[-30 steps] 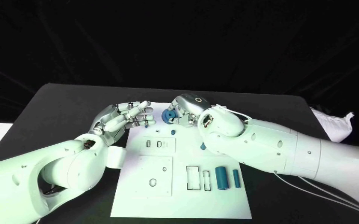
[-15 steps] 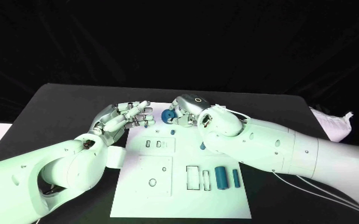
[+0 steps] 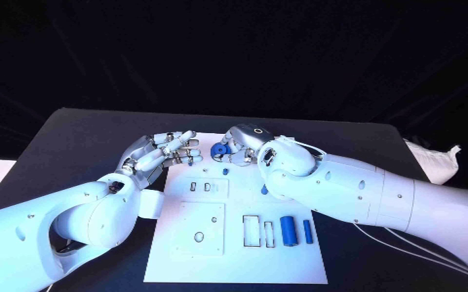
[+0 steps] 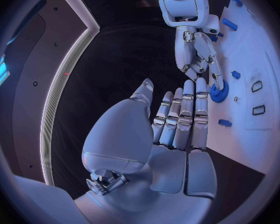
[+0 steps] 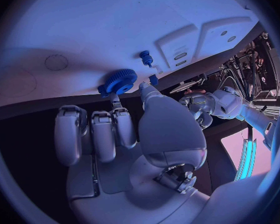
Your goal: Assemble the parts on the task board
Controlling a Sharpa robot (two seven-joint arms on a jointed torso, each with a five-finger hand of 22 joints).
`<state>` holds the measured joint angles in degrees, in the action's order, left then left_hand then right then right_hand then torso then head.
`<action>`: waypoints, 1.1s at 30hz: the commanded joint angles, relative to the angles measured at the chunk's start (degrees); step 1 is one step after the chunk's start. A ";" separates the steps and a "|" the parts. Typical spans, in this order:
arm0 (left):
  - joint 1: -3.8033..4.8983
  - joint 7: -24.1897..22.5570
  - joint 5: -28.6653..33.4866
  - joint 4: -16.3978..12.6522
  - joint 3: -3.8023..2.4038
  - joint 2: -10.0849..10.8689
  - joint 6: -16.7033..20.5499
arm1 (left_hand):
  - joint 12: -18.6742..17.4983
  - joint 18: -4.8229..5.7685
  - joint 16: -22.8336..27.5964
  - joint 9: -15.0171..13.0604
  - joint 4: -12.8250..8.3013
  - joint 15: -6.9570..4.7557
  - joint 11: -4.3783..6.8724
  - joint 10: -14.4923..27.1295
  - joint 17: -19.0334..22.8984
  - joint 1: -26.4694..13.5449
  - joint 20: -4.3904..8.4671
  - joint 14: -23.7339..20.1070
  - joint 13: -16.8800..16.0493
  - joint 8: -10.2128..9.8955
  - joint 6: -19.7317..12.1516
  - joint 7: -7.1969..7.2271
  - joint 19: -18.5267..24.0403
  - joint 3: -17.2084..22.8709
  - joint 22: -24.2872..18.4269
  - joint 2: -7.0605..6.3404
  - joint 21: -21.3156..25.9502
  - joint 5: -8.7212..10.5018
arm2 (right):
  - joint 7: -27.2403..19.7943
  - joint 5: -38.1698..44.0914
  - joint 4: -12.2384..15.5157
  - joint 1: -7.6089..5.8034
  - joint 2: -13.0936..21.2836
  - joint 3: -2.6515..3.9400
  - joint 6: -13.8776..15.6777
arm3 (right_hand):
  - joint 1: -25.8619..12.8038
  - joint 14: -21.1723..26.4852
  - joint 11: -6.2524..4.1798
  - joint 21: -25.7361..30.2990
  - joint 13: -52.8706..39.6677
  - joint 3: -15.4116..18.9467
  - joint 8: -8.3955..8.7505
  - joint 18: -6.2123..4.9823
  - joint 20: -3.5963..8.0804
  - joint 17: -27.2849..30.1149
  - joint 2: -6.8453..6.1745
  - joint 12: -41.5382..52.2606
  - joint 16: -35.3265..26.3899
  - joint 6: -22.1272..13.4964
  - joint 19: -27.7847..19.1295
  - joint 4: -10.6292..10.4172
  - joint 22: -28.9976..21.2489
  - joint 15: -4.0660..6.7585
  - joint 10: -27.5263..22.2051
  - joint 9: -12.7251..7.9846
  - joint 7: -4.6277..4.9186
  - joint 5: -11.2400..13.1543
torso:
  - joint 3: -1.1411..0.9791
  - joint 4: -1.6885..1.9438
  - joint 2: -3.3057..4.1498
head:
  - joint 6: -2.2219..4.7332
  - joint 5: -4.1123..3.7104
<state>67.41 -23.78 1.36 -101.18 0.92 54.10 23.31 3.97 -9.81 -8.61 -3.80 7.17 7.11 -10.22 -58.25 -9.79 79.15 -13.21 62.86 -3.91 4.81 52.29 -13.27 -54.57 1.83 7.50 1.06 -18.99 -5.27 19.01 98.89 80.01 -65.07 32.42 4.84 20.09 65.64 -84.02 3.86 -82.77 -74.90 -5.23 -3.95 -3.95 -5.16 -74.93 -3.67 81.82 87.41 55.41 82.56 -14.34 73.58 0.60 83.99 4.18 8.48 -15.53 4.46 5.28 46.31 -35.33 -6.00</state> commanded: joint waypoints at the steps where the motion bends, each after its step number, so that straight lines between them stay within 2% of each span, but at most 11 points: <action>1: 0.05 -0.22 0.05 -0.06 -0.04 -0.07 -0.72 | -0.24 -0.60 0.34 0.06 -0.45 0.32 -0.38 0.10 -0.09 0.20 -0.14 -0.04 0.07 -0.21 0.31 -0.65 -0.28 0.03 -0.10 0.25 0.27 0.13 | -0.61 -3.37 -0.40 0.08 -0.04 -0.08 -3.27 | -0.89 -4.89 -0.40 -0.29 -10.06 -0.01 -0.38 0.68 -0.05 -9.54 0.33 0.51 0.37 0.58 0.16 -0.81 0.18 0.20 2.62 0.12 -0.07 -0.67 | 0.01 -0.03 0.03 | -0.08 0.01; 6: 0.05 -0.18 0.05 -0.06 -0.04 -0.08 -0.71 | -0.24 -0.60 0.34 0.06 -0.45 0.32 -0.38 0.10 -0.09 0.20 -0.14 -0.04 0.07 -0.21 0.31 -0.65 -0.28 0.03 -0.10 0.25 0.27 0.13 | -0.40 -4.52 -0.77 0.07 -0.10 -0.09 -3.43 | -0.98 -4.89 -0.42 -0.31 -10.05 0.01 -0.36 0.68 -0.03 -9.57 0.46 0.49 0.39 0.63 0.18 -0.94 0.22 0.22 2.62 0.11 -0.09 -0.81 | -0.01 -0.01 0.03 | -0.13 -0.07; 9: 0.05 -0.11 0.05 -0.04 -0.04 -0.13 -0.70 | -0.24 -0.60 0.34 0.06 -0.45 0.32 -0.38 0.10 -0.09 0.20 -0.14 -0.04 0.07 -0.21 0.31 -0.65 -0.28 0.03 -0.10 0.25 0.27 0.13 | -0.20 -5.05 -0.79 0.07 -0.01 -0.10 -2.80 | -0.66 -4.88 -0.39 -0.32 -9.97 0.24 -0.01 0.68 0.02 -9.52 0.16 0.32 0.37 0.29 0.17 -0.89 0.21 0.23 2.54 -0.04 -0.02 -3.05 | -0.03 0.02 0.06 | -0.10 -0.13; 13: 0.05 -0.08 0.05 -0.02 -0.04 -0.16 -0.71 | -0.24 -0.60 0.34 0.06 -0.45 0.32 -0.38 0.10 -0.09 0.20 -0.14 -0.04 0.07 -0.21 0.31 -0.65 -0.28 0.03 -0.10 0.25 0.27 0.13 | -0.16 -5.23 -0.68 0.08 0.14 -0.10 -1.50 | -0.09 -4.89 -0.36 -0.38 -10.00 0.30 0.10 0.72 0.01 -9.59 -0.12 0.33 0.40 0.15 0.24 -0.60 0.36 0.22 2.54 -0.10 0.01 -3.81 | -0.02 -0.04 0.07 | -0.15 -0.02; 16: 0.05 -0.08 0.05 0.00 -0.04 -0.17 -0.73 | -0.24 -0.60 0.34 0.06 -0.45 0.32 -0.38 0.10 -0.09 0.20 -0.14 -0.04 0.07 -0.21 0.31 -0.65 -0.28 0.03 -0.10 0.25 0.27 0.13 | -0.60 -5.16 -0.47 0.09 0.34 -0.10 0.10 | 0.38 -4.91 -0.37 -0.42 -10.04 0.24 0.11 0.73 0.01 -9.66 -0.23 0.39 0.43 0.13 0.28 -0.31 0.43 0.21 2.57 -0.11 0.02 -4.11 | -0.05 -0.02 0.04 | -0.20 -0.07; 20: 0.05 -0.10 0.05 0.04 -0.04 -0.18 -0.77 | -0.24 -0.60 0.34 0.06 -0.45 0.32 -0.38 0.10 -0.09 0.20 -0.14 -0.04 0.07 -0.21 0.31 -0.65 -0.28 0.03 -0.10 0.25 0.27 0.13 | -2.64 -5.31 0.39 0.26 1.17 -0.10 4.35 | 1.29 -4.94 -0.39 -0.56 -10.21 -0.01 0.09 0.78 0.02 -9.81 -0.21 0.61 0.49 0.18 0.42 0.23 0.73 0.22 2.69 -0.12 0.00 -5.03 | -0.08 -0.05 0.00 | -0.21 -0.06; 21: 0.05 -0.10 0.05 0.06 -0.04 -0.17 -0.78 | -0.24 -0.60 0.34 0.06 -0.45 0.32 -0.38 0.10 -0.09 0.20 -0.14 -0.04 0.07 -0.21 0.31 -0.65 -0.28 0.03 -0.10 0.25 0.27 0.13 | -3.94 -5.81 1.01 0.39 1.83 -0.09 6.07 | 1.58 -4.94 -0.40 -0.60 -10.23 -0.12 0.08 0.80 0.02 -9.81 -0.18 0.64 0.49 0.20 0.46 0.41 0.81 0.23 2.70 -0.12 0.00 -5.36 | -0.12 -0.07 0.00 | -0.17 -0.01; 24: 0.04 -0.12 0.05 0.12 -0.04 -0.09 -0.80 | -0.24 -0.60 0.34 0.06 -0.45 0.32 -0.38 0.10 -0.09 0.20 -0.14 -0.04 0.07 -0.21 0.31 -0.65 -0.28 0.03 -0.10 0.25 0.27 0.13 | -6.40 -7.64 2.56 0.60 3.71 -0.02 7.79 | 1.97 -4.94 -0.40 -0.66 -10.21 -0.16 0.09 0.82 0.03 -9.81 -0.34 0.59 0.49 0.20 0.52 0.71 0.94 0.24 2.69 -0.13 0.00 -5.46 | -0.16 -0.15 -0.04 | -0.02 0.05; 29: 0.04 -0.16 0.11 0.19 -0.03 0.17 -0.80 | -0.24 -0.60 0.34 0.06 -0.45 0.32 -0.38 0.10 -0.09 0.20 -0.14 -0.04 0.07 -0.21 0.31 -0.65 -0.28 0.03 -0.10 0.25 0.27 0.13 | -12.91 -14.20 5.90 0.67 8.81 0.51 8.35 | 3.61 -4.87 -0.44 -0.69 -10.07 -0.45 0.05 0.84 0.05 -9.53 -0.63 0.32 0.37 0.35 0.55 1.94 1.05 0.27 2.55 -0.12 -0.03 -4.62 | -0.37 -0.73 -0.28 | 0.04 0.37; 33: 0.04 -0.22 0.18 0.27 -0.03 0.37 -0.81 | -0.24 -0.60 0.34 0.06 -0.45 0.32 -0.38 0.10 -0.09 0.20 -0.14 -0.04 0.07 -0.21 0.31 -0.65 -0.28 0.03 -0.10 0.25 0.27 0.13 | -20.01 -23.53 7.54 0.41 13.49 0.96 6.31 | 7.49 -4.72 -0.48 -0.44 -9.64 -1.72 0.06 0.75 0.10 -8.90 -0.45 -0.46 0.07 0.57 0.26 4.86 0.62 0.33 2.13 -0.12 0.00 -3.26 | -0.56 -1.29 -0.50 | 0.15 0.58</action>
<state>67.39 -23.61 1.39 -100.89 0.93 54.46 23.31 3.97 -9.81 -8.61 -3.80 7.17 7.11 -10.22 -58.25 -9.82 79.15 -13.21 62.86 -3.91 4.76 52.29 -13.27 -54.57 1.83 7.45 1.06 -18.99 -5.27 7.94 85.26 87.14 -64.57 45.10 5.73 26.24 72.63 -84.02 3.86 -83.22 -74.94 -6.77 -4.18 -3.94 -5.02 -74.91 -4.12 81.58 87.55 55.64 82.70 -9.90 74.28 0.61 83.99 4.14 8.44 -19.00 4.08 4.52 46.01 -35.23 -5.58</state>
